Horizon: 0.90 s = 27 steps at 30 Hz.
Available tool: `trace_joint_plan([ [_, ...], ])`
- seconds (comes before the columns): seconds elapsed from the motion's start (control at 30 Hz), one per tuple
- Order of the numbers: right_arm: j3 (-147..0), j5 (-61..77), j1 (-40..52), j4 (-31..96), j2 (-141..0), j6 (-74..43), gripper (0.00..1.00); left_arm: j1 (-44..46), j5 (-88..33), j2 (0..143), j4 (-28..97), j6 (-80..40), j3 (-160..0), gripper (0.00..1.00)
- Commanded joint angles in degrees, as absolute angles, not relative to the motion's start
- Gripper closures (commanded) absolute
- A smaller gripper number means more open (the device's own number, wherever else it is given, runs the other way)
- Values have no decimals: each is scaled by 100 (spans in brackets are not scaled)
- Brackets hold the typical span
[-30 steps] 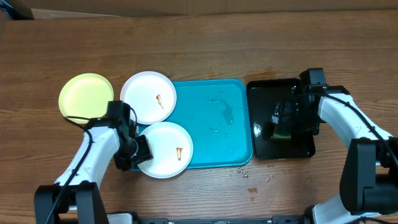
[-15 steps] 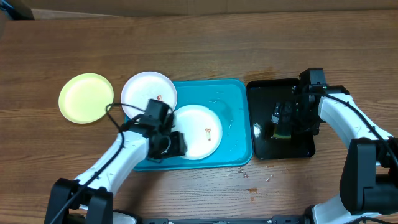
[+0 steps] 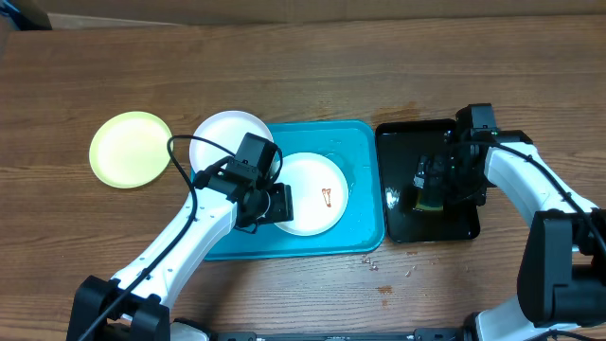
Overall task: Clean dirty plates on tray and stack at the side
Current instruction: 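Grip the lower white plate rim with the left gripper, sliding it right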
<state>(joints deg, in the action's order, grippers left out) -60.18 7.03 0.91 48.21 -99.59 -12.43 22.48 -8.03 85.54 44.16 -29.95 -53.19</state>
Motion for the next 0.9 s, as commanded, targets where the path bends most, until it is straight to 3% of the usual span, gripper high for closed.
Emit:
trace_joint_plan([
  [0.0, -6005, 644, 128, 4807, -9806, -1260, 0, 2259, -193, 8659, 4335, -3284, -5271, 30],
  [0.33, -6005, 644, 128, 4807, -9806, -1260, 0, 2261, -102, 9198, 4016, -3299, -5242, 40],
  [0.53, -6005, 646, 128, 4807, -9806, -1258, 0, 2263, -257, 9712, 3870, -3297, -5245, 36],
  [0.73, -6005, 727, 128, 4499, -9806, -1260, 0, 2263, -443, 9712, 3592, -3146, -5245, 53],
  [0.87, -6005, 838, 128, 5063, -9806, -1140, 0, 2263, -447, 9712, 3481, -2993, -5245, 53],
])
